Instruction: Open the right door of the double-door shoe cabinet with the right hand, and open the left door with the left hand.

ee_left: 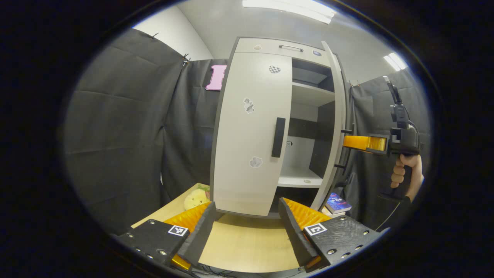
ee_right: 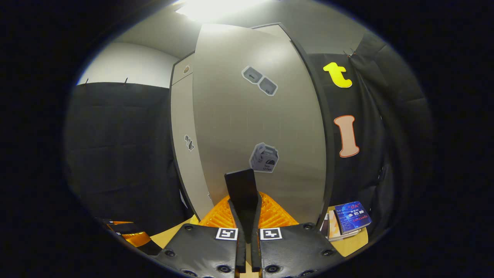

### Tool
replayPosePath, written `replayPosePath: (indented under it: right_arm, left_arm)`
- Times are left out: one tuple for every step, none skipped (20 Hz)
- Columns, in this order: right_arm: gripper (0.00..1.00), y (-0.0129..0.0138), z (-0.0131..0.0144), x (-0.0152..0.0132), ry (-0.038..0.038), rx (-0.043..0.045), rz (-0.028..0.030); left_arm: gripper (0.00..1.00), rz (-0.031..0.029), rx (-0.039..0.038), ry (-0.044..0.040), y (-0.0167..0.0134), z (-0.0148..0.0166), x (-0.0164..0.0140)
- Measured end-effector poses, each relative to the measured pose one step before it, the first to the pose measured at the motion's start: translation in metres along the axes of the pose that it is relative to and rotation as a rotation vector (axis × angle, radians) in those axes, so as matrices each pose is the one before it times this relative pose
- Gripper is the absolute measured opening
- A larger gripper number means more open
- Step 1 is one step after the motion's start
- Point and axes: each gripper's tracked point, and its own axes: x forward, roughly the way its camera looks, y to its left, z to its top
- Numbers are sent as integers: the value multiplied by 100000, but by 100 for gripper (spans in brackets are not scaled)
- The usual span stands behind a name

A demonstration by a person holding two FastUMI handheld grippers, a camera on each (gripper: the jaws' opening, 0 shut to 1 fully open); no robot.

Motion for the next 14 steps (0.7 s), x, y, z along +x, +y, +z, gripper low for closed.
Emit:
replayPosePath:
  right_arm:
    - [7, -258, -26, -281, 447, 241, 1483]
    - [7, -350, -19, -456, 612, -29, 1552]
    - [7, -389, 54, -371, 268, -177, 1196]
    - [7, -377, 134, -437, 68, -457, 957]
    - [7, -271, -12, -340, 66, -463, 837]
    - [7, -370, 50, -418, 113, -163, 757]
    - [7, -364, -43, -581, 47, 257, 619]
    - [7, -507, -21, -556, 84, 726, 332]
    - [7, -566, -9, -532, 124, 1313, 178]
    - [7, -547, 89, -526, -71, 1080, 255]
    - [7, -602, 84, -444, -231, 696, 376]
    - [6, -578, 163, -398, -182, 427, 196]
    - [6, -589, 53, -507, -122, 483, -231]
    - [6, -665, 87, -433, -362, -163, -427]
  left_arm:
    - [92, -649, -1236, 143, -804, -185, 86]
    - [93, -1124, -1712, -127, -964, -26, 12]
    - [93, -835, -1393, -293, -945, 48, 175]
    - [94, -47, -663, -433, -728, -66, 24]
    - [93, 632, -57, -303, -536, -208, 9]
    - [92, 993, 223, -267, -573, -153, 84]
    - [92, 888, 306, -426, -544, -11, -32]
    - [92, 903, 317, -510, -443, 82, -107]
    - [92, 618, 133, -244, -426, -162, -221]
    - [92, 181, -54, -30, -438, -108, -203]
    - [93, 17, -35, 37, -412, -172, -64]
    - [93, -130, 266, 425, -375, -199, -20]
    - [93, -266, 600, 693, -381, -148, 102]
    - [93, -214, 917, 375, -406, -33, 302]
